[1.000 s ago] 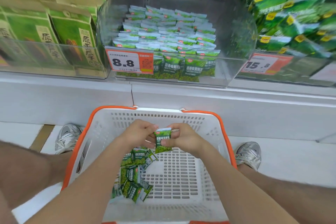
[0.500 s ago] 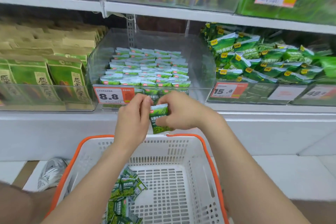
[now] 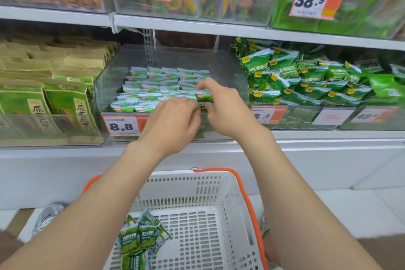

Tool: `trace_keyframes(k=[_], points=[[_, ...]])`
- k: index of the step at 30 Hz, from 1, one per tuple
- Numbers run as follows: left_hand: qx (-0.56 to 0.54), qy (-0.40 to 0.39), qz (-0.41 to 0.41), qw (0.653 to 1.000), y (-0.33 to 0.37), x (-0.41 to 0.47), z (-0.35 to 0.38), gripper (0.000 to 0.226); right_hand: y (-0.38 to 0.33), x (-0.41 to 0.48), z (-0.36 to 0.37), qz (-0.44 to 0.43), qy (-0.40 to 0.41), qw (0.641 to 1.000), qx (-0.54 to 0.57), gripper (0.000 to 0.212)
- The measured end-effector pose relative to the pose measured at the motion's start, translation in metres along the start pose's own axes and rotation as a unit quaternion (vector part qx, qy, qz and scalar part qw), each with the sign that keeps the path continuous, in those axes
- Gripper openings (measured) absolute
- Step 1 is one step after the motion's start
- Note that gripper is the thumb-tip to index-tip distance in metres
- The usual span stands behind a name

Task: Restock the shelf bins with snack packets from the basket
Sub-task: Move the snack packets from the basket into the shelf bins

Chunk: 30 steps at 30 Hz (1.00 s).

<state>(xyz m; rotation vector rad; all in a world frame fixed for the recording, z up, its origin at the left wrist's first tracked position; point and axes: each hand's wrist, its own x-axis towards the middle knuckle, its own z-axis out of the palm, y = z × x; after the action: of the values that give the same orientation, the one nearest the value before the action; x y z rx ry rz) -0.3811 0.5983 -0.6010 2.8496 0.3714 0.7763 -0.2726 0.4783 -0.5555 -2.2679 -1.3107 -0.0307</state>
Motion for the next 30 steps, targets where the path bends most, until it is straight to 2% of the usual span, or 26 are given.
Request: trace_keyframes(k=[3,7,11,14,17,21,24,27,30], points=[[0.018,-0.013,-0.032,0.999,0.004,-0.002,0.003,0.029,-0.001,0.004,-0.002,0.027,-0.018,0.999,-0.003,0.048],[0.032,-0.022,-0.044,0.998,0.005,0.0,0.004,0.029,-0.001,0.01,-0.003,0.048,0.001,0.999,-0.011,0.049],[0.056,-0.017,-0.057,0.997,0.0,0.0,0.005,0.026,0.002,0.012,-0.002,0.072,-0.033,0.997,-0.02,0.046],[0.075,0.005,-0.075,0.994,-0.002,0.0,0.003,0.03,0.001,0.012,-0.003,0.105,-0.035,0.994,-0.012,0.034],[0.065,-0.002,-0.088,0.994,-0.001,0.001,0.001,0.03,-0.002,0.016,-0.004,0.134,-0.082,0.987,-0.024,0.015],[0.048,-0.009,-0.06,0.997,0.002,0.002,0.002,0.027,-0.006,0.024,-0.01,0.17,-0.13,0.976,-0.033,0.025],[0.027,-0.018,-0.033,0.999,0.003,0.002,0.002,0.023,-0.006,0.033,-0.013,0.196,-0.159,0.966,-0.06,0.019],[0.059,-0.029,-0.018,0.998,0.003,0.002,0.003,0.018,-0.006,0.038,-0.017,0.205,-0.175,0.96,-0.07,0.016],[0.076,-0.029,-0.029,0.996,0.002,0.004,0.001,0.015,-0.004,0.043,-0.021,0.21,-0.215,0.953,-0.041,0.014]])
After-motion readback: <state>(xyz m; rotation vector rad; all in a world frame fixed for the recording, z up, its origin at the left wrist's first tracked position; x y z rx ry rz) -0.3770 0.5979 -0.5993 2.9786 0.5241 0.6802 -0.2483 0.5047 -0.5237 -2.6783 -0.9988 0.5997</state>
